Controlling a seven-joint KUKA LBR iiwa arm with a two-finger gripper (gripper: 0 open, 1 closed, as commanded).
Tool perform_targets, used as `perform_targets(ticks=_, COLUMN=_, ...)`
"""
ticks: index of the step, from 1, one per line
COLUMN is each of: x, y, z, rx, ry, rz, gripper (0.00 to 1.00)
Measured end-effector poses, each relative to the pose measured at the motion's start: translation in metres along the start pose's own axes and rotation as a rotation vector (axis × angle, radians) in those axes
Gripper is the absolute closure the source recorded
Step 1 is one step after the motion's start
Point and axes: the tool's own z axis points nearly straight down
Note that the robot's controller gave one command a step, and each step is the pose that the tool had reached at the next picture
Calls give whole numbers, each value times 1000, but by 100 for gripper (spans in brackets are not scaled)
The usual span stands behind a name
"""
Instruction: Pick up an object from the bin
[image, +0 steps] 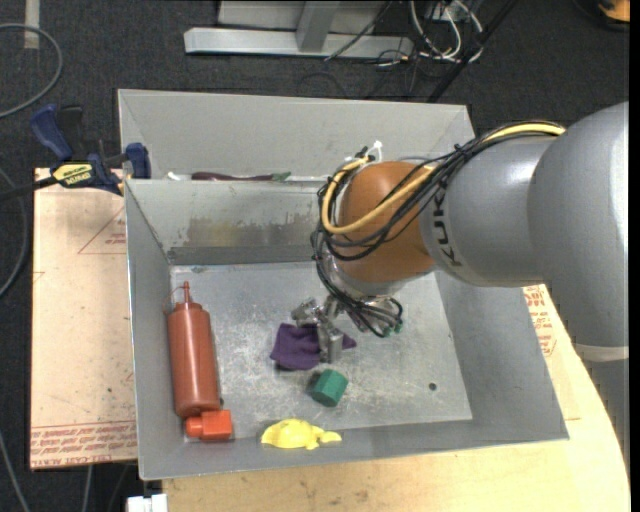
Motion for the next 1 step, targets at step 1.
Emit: perform_targets(ticks=1, x=-8, y=-3, z=-108, rx=0, ry=-4, rz=-97, gripper=100)
